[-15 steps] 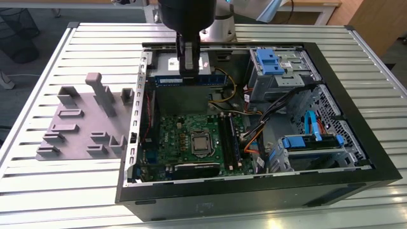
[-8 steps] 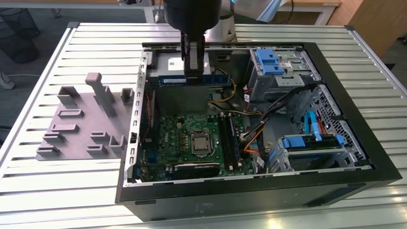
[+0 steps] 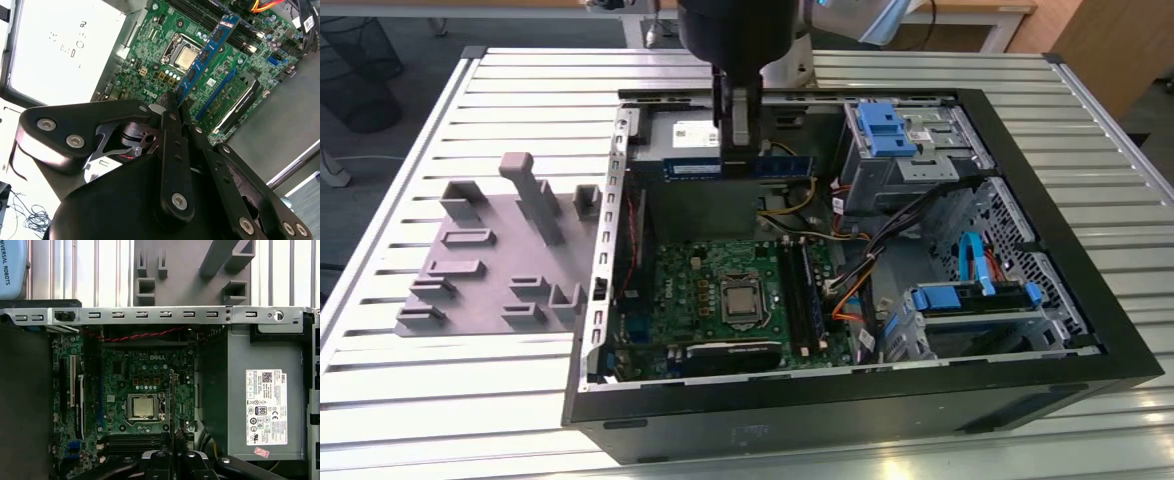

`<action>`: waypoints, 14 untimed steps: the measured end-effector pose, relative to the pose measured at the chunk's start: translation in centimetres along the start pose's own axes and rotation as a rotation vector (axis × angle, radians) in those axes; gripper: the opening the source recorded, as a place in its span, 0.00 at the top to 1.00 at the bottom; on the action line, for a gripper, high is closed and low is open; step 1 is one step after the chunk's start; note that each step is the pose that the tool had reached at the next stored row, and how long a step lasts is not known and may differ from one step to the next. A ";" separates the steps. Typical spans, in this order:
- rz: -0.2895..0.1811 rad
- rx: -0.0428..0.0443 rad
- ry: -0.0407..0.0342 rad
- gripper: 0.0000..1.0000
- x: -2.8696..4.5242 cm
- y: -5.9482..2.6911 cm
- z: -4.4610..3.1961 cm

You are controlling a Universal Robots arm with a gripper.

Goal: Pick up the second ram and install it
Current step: 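Pick up the second ram and move it above second insertion slot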

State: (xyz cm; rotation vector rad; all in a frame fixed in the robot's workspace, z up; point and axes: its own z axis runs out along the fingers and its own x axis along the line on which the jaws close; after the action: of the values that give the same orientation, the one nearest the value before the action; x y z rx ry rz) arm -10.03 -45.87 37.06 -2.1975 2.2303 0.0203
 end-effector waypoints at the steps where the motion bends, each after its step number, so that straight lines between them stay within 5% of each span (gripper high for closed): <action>1: 0.000 0.0000 0.0000 0.86 0.00 -0.11 0.00; 14: 0.000 0.0000 0.0000 0.86 -0.04 -2.28 0.00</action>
State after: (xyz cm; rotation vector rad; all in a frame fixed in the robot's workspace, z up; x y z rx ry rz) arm -7.75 -45.86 37.05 -2.1976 2.2302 0.0203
